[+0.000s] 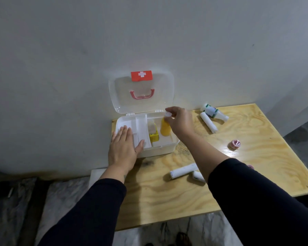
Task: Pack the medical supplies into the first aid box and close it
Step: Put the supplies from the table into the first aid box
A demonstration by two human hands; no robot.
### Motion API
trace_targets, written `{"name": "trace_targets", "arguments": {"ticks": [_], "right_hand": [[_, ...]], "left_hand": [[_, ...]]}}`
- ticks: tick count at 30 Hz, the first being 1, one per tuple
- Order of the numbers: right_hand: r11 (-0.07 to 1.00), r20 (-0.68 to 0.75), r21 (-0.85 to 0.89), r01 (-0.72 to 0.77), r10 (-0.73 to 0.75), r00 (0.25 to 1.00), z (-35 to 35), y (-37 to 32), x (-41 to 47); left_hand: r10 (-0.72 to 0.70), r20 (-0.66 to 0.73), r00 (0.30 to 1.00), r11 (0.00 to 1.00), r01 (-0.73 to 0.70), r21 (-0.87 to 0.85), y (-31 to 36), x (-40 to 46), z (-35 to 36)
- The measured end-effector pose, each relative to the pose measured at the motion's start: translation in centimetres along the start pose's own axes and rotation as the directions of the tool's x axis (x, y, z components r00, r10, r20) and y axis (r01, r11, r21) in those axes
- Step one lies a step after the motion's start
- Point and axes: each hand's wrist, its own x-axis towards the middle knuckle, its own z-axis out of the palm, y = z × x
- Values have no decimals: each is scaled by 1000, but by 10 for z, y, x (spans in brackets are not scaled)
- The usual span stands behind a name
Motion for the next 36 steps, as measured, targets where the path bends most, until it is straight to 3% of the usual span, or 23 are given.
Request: {"name": "trace_targets", "arguments": {"ticks": [9, 14, 19, 26, 30, 36], "right_hand": [[999, 27, -32, 3, -2, 1000, 5, 6, 2], [997, -100, 80, -1, 9, 995, -29, 14, 12], [989, -183, 92, -118, 134, 974, -77, 57, 26], [958, -165, -98, -269, 251, 954, -123, 128, 38], [942, -145, -156, -298, 277, 950, -131, 154, 53], [925, -144, -101, -366, 350, 926, -118, 178, 72]], "left_hand": [[-4, 4, 1000, 1000, 4, -27, 0, -2, -1], [-1, 3, 1000, 1000, 1, -11, 0, -2, 0], [-9, 25, 1000, 1000, 9, -9, -2, 1, 0], [-4, 62, 998, 994, -3, 105, 5, 7, -6], [-23, 49, 999, 989, 15, 148, 11, 10, -2], [-43, 29, 999, 989, 38, 145, 10, 14, 1]]}}
